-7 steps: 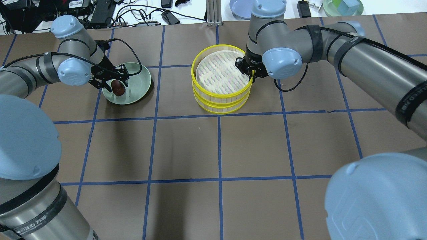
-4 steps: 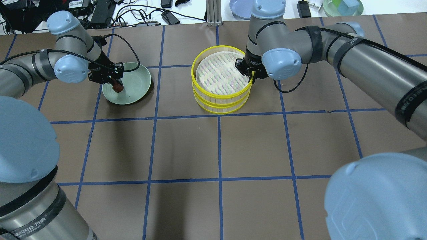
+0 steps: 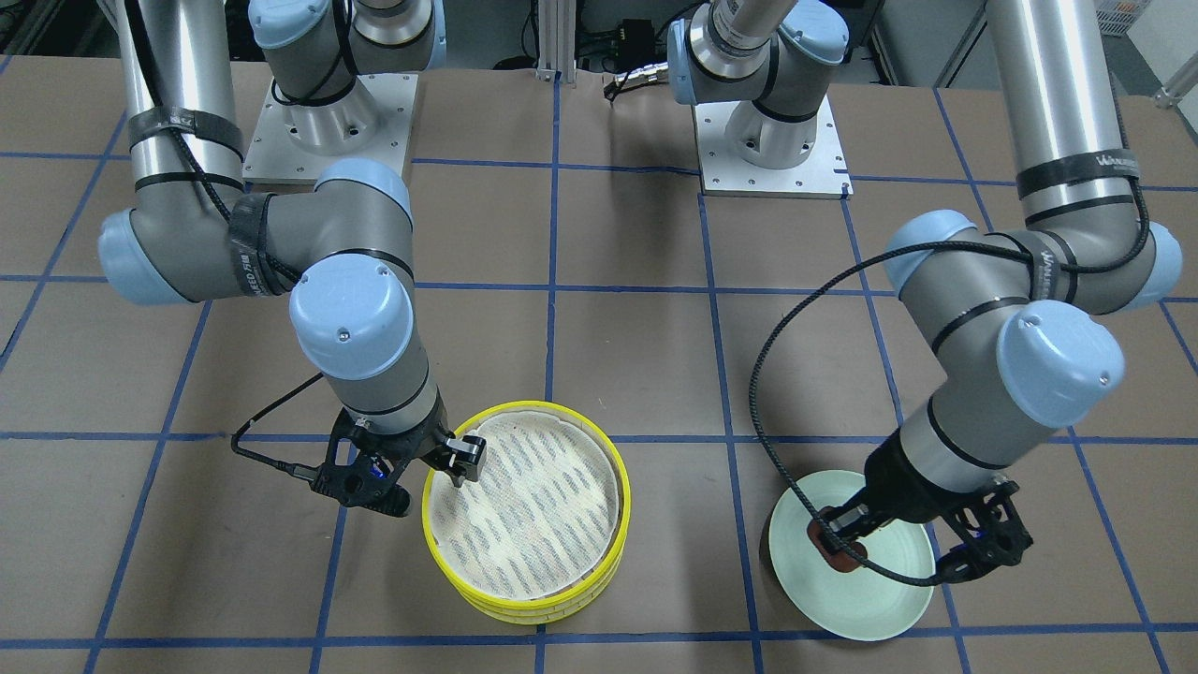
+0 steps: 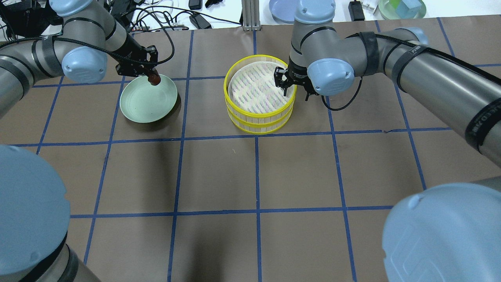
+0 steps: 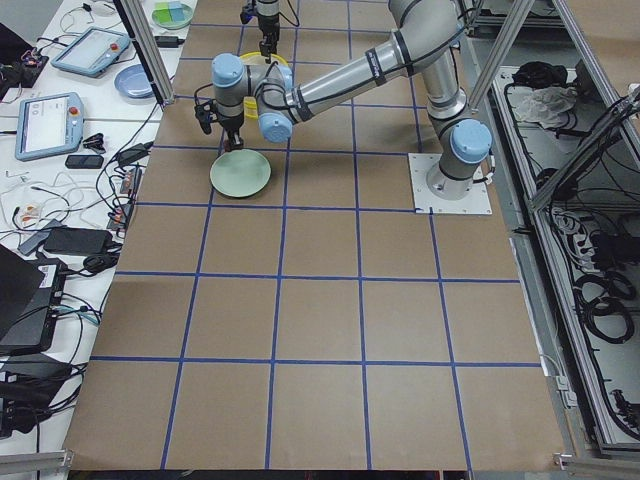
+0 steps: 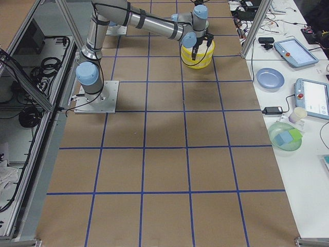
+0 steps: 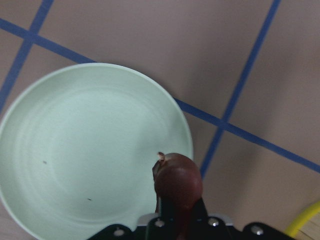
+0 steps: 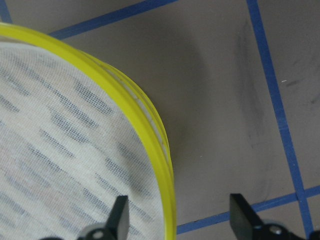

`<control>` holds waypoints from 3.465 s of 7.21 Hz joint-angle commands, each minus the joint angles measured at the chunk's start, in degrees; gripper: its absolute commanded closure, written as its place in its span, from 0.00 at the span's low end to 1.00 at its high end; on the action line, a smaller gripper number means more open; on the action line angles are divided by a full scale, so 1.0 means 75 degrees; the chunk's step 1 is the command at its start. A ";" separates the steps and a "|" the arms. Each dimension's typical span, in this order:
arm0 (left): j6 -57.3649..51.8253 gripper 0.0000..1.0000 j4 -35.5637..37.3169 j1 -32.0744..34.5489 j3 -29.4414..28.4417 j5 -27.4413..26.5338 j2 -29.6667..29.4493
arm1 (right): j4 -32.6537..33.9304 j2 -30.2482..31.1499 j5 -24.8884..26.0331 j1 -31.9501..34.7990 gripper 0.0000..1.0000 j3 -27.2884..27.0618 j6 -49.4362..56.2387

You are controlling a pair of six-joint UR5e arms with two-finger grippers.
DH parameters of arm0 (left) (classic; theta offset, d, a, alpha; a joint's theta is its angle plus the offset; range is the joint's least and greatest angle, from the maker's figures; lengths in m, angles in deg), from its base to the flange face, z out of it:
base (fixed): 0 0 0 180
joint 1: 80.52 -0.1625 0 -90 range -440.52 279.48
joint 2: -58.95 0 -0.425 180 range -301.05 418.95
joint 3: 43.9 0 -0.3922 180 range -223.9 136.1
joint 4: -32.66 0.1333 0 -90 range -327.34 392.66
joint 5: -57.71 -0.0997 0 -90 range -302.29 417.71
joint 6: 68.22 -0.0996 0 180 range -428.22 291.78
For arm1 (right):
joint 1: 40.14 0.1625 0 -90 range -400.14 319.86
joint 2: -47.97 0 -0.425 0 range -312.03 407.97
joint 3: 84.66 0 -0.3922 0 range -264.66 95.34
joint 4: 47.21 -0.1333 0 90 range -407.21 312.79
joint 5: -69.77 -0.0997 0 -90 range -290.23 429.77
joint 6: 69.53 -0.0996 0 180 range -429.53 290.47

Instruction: Stack buns with steamer

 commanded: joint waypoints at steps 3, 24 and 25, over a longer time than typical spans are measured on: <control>0.2733 0.99 0.0604 0.1598 0.0041 0.1246 0.0164 | -0.1855 0.2161 -0.0044 -0.0728 0.00 0.0068 0.2421; -0.3178 0.00 -0.3318 0.0348 -0.0157 -0.1762 0.2575 | -0.2810 0.3809 -0.0079 -0.1130 0.00 -0.0038 0.4256; -0.3167 0.00 -0.3366 0.0429 -0.0146 -0.1740 0.2739 | -0.2810 0.3809 -0.0079 -0.1119 0.00 -0.0038 0.4256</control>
